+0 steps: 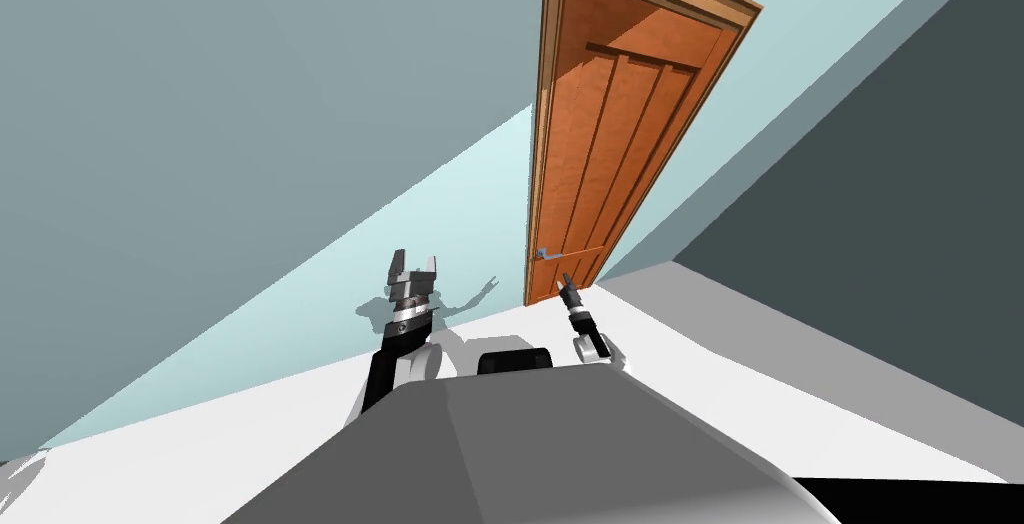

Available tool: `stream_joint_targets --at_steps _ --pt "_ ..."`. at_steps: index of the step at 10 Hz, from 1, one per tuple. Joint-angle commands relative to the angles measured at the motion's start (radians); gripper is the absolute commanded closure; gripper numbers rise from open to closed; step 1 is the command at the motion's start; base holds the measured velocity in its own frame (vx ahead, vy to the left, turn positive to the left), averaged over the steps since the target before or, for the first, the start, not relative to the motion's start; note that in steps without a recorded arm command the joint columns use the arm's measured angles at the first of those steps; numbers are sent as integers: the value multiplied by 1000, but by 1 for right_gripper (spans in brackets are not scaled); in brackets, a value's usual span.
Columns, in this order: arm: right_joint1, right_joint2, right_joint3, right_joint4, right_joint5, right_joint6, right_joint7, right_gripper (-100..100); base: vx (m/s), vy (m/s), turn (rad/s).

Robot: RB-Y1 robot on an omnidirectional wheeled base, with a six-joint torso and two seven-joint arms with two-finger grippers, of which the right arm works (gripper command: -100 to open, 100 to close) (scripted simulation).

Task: Pull the door open

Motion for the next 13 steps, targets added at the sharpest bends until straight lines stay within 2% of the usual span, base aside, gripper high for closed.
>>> stream_joint_targets --at_steps 1,7,10,13 --pt "-6 -8 4 38 -3 -10 -9 -100 46 -50 92" --pt "-59 -47 19 228 -16 -49 -54 -100 60 -73 142" --pt "-79 -61 25 300 -21 -63 -71 -100 51 -58 98" --pt "-94 -72 29 351 -24 -74 -83 -100 32 -47 73"
